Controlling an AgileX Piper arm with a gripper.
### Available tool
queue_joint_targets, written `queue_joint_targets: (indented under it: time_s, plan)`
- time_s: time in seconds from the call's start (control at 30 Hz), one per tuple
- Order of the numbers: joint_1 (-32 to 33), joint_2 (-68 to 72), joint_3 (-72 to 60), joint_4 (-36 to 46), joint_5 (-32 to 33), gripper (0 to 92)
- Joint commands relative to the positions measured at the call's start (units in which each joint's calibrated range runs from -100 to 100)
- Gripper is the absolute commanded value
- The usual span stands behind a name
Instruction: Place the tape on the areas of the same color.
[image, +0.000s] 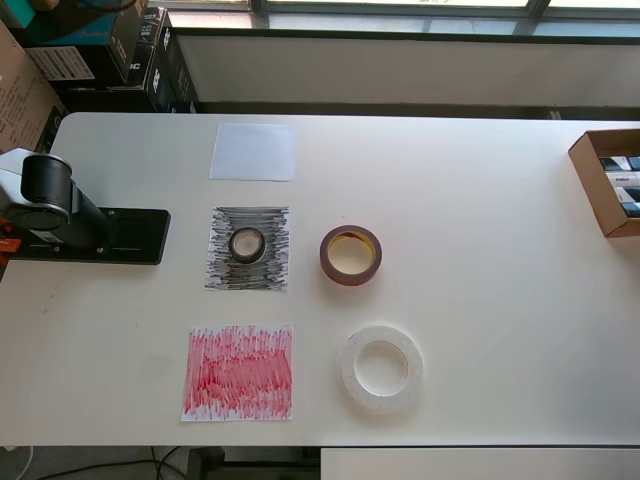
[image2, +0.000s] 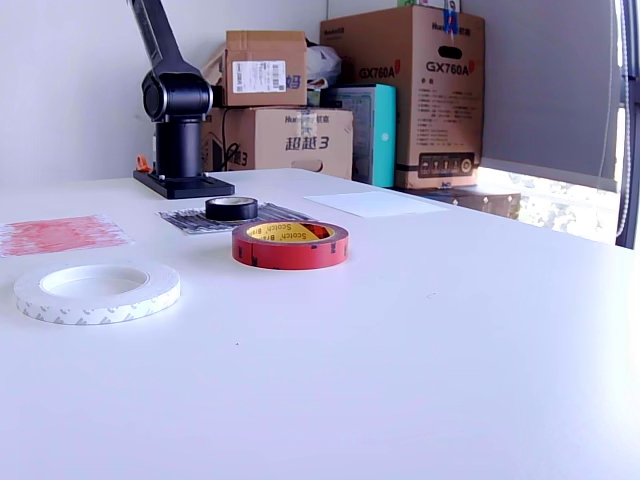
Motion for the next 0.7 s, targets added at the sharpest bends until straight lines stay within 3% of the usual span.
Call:
queue_joint_targets:
  time_s: [0.0,0.13,0.27,0.43,0.67]
  plan:
    - [-1.5,20.6,-15.2,18.8,7.2,15.5]
    - [-3.8,23.0,-15.2,21.7,15.6,15.5]
    - [-5.2,25.5,-14.9,26.7,19.6,15.5]
    - [-7.0,31.4,-14.8,31.9,22.3,15.5]
    - [-10.5,39.8,-14.7,32.2,22.7,16.0]
